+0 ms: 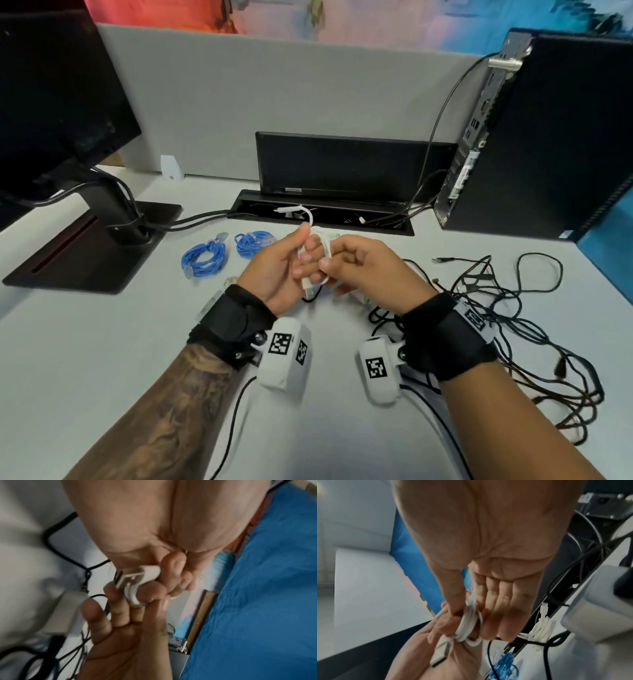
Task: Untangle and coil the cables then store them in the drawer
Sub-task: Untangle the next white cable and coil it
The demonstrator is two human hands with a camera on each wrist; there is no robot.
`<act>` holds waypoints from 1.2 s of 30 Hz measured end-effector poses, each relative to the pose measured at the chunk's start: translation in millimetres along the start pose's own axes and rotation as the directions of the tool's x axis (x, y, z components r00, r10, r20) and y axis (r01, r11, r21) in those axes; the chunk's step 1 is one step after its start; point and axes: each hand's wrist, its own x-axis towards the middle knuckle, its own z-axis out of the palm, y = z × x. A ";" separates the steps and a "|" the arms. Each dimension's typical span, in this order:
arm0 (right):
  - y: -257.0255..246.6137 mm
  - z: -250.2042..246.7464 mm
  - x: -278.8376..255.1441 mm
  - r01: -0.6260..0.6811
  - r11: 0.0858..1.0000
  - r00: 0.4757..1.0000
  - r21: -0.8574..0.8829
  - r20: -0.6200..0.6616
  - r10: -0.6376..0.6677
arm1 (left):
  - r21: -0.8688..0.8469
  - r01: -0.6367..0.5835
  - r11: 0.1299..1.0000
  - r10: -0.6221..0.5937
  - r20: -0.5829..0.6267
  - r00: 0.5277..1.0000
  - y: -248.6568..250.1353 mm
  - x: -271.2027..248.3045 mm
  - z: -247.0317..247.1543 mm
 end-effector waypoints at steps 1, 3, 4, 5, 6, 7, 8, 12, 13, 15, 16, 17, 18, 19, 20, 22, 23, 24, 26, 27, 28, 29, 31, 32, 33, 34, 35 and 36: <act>1.3 1.4 -0.1 -0.002 1.000 1.000 0.002 -0.008 0.002 | 0.002 0.013 1.000 -0.013 -0.006 1.000 -3.0 -0.8 -0.1; 3.1 2.0 -1.8 -0.008 1.000 0.999 0.021 -0.037 0.009 | 0.022 0.030 0.999 -0.029 -0.012 0.999 -3.0 -2.8 -2.4; 3.5 1.8 -2.9 -0.009 1.000 0.998 0.026 -0.057 0.010 | 0.056 0.025 0.998 -0.023 -0.025 0.999 -1.6 -3.8 -3.3; 3.7 1.4 -4.6 -0.004 1.000 0.997 0.028 -0.082 0.006 | 0.111 0.008 0.994 -0.003 -0.046 0.999 -0.7 -3.9 -4.9; 3.5 1.2 -6.1 0.004 0.999 0.995 0.032 -0.105 -0.001 | 0.177 -0.013 0.984 0.025 -0.064 0.998 0.1 -4.4 -4.5; 3.6 1.1 -7.1 0.013 0.999 0.993 0.041 -0.122 -0.008 | 0.242 -0.032 0.970 0.053 -0.080 0.995 0.5 -4.5 -3.8; 3.5 1.4 -8.4 0.017 0.999 0.991 0.047 -0.130 -0.011 | 0.290 -0.045 0.956 0.073 -0.087 0.994 0.5 -4.9 -2.2; 6.4 4.0 -12.4 0.020 1.000 0.990 0.018 -0.140 -0.017 | 0.407 -0.017 0.913 0.081 -0.141 0.987 -4.7 -4.6 0.6; 6.7 3.9 -12.8 0.025 0.999 0.985 0.034 -0.170 -0.019 | 0.466 -0.002 0.885 0.083 -0.153 0.985 -6.5 -4.4 -0.7; 5.1 2.1 -12.4 0.078 0.996 0.971 0.035 -0.229 -0.068 | 0.544 0.019 0.839 0.076 -0.151 0.986 -9.2 -5.7 -2.9; 4.2 1.6 -12.4 0.102 0.994 0.970 0.029 -0.224 -0.093 | 0.558 0.024 0.829 0.065 -0.138 0.988 -9.8 -6.8 -3.2; 4.4 1.0 -12.3 0.110 0.994 0.974 0.020 -0.200 -0.104 | 0.573 0.023 0.819 0.057 -0.121 0.991 -10.5 -8.0 -3.3; 5.1 1.0 -12.4 0.108 0.994 0.979 0.004 -0.173 -0.106 | 0.588 0.015 0.809 0.054 -0.099 0.994 -10.7 -8.9 -3.3; 6.1 1.5 -12.9 0.094 0.995 0.982 -0.010 -0.163 -0.095 | 0.606 0.004 0.795 0.055 -0.078 0.995 -11.2 -9.7 -2.5; 6.9 1.3 -13.7 0.072 0.997 0.983 -0.011 -0.169 -0.073 | 0.621 -0.005 0.784 0.060 -0.067 0.996 -11.5 -10.0 -1.9; 8.1 0.4 -14.3 0.033 0.999 0.981 0.018 -0.190 -0.029 | 0.645 -0.009 0.764 0.078 -0.079 0.994 -11.7 -10.4 -0.9; 7.6 0.3 -14.9 0.025 0.999 0.981 0.033 -0.191 -0.018 | 0.656 -0.010 0.754 0.090 -0.089 0.992 -12.1 -10.4 -1.5; 6.5 0.3 -15.2 0.024 0.999 0.983 0.047 -0.185 -0.015 | 0.668 -0.015 0.744 0.105 -0.095 0.990 -11.9 -10.3 -1.6; 4.8 1.0 -16.2 0.018 0.998 0.988 0.067 -0.152 -0.008 | 0.696 -0.039 0.717 0.144 -0.093 0.985 -12.6 -9.6 -2.3; 5.6 1.3 -16.0 0.009 0.998 0.991 0.064 -0.131 -0.001 | 0.712 -0.055 0.700 0.163 -0.083 0.983 -13.0 -9.6 -2.5; 7.4 1.7 -15.5 -0.001 0.998 0.994 0.061 -0.112 0.008 | 0.727 -0.070 0.683 0.176 -0.070 0.982 -13.6 -9.6 -2.9; 9.5 2.0 -14.8 -0.008 0.998 0.995 0.061 -0.103 0.014 | 0.736 -0.078 0.673 0.180 -0.061 0.982 -15.1 -9.6 -2.7; 12.5 1.2 -13.2 -0.003 0.998 0.992 0.055 -0.124 0.010 | 0.741 -0.082 0.666 0.184 -0.057 0.981 -19.5 -9.0 -1.5; 13.8 0.1 -12.4 0.002 0.999 0.989 0.051 -0.146 0.006 | 0.735 -0.085 0.672 0.188 -0.059 0.980 -21.9 -8.5 -0.3; 14.5 -1.2 -12.1 0.005 0.999 0.986 0.049 -0.169 0.004 | 0.721 -0.086 0.688 0.195 -0.069 0.978 -24.1 -7.3 0.6; 14.4 -2.4 -12.1 0.005 0.999 0.982 0.050 -0.190 0.004 | 0.693 -0.086 0.716 0.199 -0.085 0.976 -24.8 -6.3 2.0; 14.0 -3.7 -12.1 0.005 0.999 0.979 0.046 -0.203 0.004 | 0.648 -0.082 0.757 0.194 -0.104 0.976 -24.4 -5.0 2.7; 13.7 -4.4 -12.1 0.003 0.999 0.978 0.039 -0.207 0.006 | 0.599 -0.065 0.798 0.170 -0.120 0.978 -22.2 -5.2 4.2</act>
